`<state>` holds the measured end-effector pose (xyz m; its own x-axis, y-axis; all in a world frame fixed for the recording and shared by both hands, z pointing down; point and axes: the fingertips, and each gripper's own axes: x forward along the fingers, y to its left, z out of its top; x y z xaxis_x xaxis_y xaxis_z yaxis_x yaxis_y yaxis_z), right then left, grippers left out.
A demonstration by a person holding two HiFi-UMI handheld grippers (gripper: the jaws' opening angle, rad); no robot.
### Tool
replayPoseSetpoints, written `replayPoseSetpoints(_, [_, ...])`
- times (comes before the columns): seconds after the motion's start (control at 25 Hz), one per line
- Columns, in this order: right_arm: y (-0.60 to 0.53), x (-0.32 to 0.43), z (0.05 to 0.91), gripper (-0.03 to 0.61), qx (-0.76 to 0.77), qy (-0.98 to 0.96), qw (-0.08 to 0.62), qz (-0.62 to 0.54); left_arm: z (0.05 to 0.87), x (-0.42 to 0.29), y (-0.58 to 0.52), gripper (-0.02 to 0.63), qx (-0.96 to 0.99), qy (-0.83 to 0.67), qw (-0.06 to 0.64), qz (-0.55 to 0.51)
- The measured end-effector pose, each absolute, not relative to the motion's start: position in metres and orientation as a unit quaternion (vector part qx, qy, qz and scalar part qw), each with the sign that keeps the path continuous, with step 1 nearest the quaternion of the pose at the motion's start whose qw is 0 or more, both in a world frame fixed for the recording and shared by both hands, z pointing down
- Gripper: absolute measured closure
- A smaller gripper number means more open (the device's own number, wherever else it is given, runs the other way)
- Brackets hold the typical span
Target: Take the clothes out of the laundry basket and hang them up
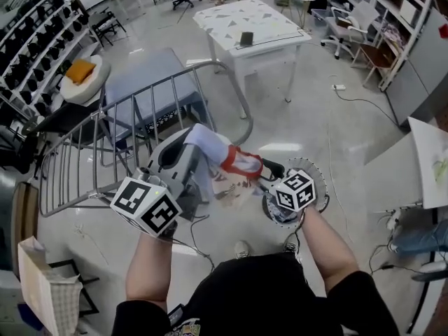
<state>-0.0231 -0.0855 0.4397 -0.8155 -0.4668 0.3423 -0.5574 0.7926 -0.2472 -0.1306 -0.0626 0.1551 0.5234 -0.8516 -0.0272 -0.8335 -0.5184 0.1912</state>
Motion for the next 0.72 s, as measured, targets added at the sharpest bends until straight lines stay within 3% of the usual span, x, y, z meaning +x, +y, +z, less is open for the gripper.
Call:
replayPoseSetpoints(0.08, [-0.082,-0.036,0.434,0.507,0.271,-0.939,0.134,0.163,0.154,-0.148,-0.056,0.6,0.863,-0.495,0.075,-0.061])
replayPoseSetpoints(0.12, [-0.081,-0.041,0.43,0.548,0.272,-0.94,0.131,0.161,0.154,-0.158,-0.052,0.6,0.859,-0.502,0.075,-0.062])
replayPoseSetpoints(0.72, [-0.071,-0.054,0.307,0.563,0.226,-0.963,0.044,0.138,0.161,-0.282,0.02,0.6,0.748,-0.657,0.05,-0.074])
